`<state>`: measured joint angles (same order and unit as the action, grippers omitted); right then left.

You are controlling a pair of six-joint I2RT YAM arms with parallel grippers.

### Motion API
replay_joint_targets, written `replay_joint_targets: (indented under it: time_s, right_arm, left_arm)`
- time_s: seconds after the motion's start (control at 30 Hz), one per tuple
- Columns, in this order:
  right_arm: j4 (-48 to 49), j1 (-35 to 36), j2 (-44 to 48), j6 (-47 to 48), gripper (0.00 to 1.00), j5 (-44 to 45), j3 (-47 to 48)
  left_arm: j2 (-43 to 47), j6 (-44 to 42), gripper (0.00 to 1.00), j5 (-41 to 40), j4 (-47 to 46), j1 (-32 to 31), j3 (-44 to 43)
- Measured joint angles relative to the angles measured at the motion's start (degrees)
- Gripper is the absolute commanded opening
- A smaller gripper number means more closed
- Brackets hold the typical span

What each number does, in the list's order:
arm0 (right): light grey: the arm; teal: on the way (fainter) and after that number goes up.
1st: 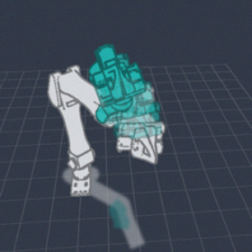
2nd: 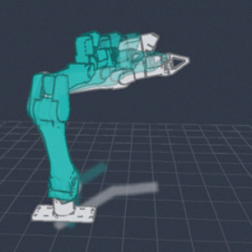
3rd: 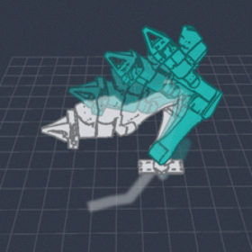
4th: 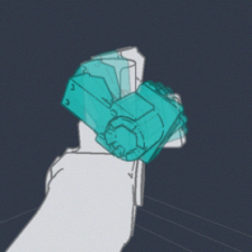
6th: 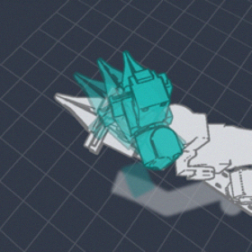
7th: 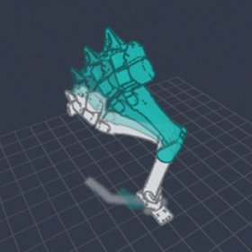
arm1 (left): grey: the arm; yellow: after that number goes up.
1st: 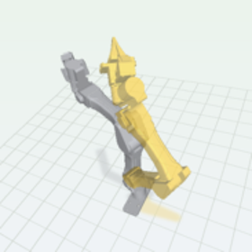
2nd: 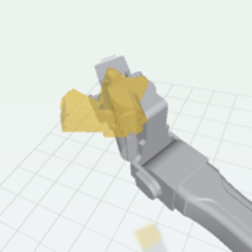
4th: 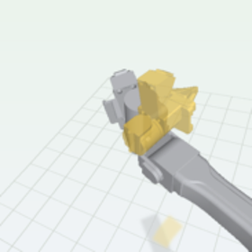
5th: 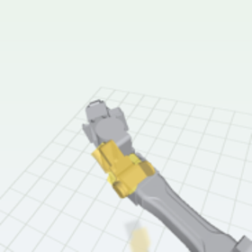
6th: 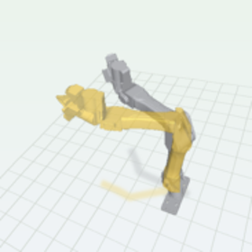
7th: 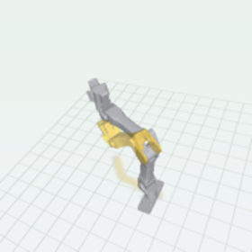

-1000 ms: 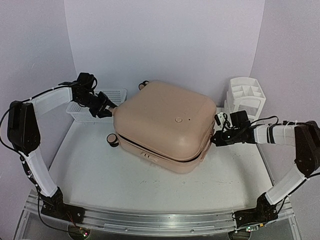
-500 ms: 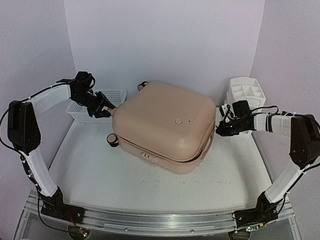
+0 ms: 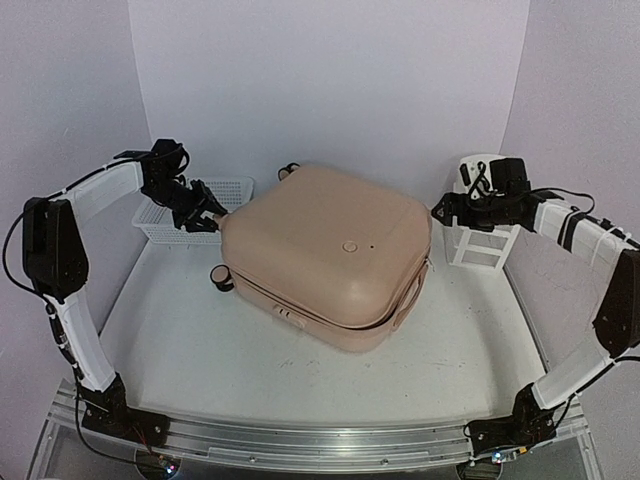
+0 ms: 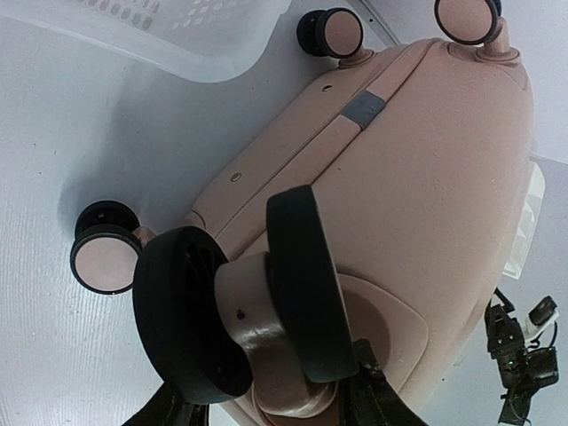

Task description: Open, take out, and arrange the luggage

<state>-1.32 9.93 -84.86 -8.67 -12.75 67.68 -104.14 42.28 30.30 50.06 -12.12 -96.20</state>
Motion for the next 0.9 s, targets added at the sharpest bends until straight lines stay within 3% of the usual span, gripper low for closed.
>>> replay_joint_targets:
  time_s: [0.17, 0.53, 0.7, 0.9]
  right_arm:
    - [-1.0, 0.1, -3.4, -5.0, 0.98, -2.8, 7.0]
    - [-4.7, 0.1, -22.2, -17.0, 0.98, -10.9, 24.0]
    - [-5.2, 0.3, -21.9, -17.1, 0.98, -13.2, 23.3]
    - [-4.3, 0.7, -13.8, -15.5, 0.98, -15.1, 13.4]
  left_arm:
    - [-3.7, -3.8, 0.00, 2.3, 2.7, 0.7, -4.6]
    - [-7.5, -14.5, 0.00, 3.6, 6.9, 1.1, -9.2]
    - [-9.6, -16.3, 0.00, 2.9, 6.8, -0.3, -9.2]
    - [-10.6, -16.7, 0.00, -1.1, 9.3, -2.1, -12.6]
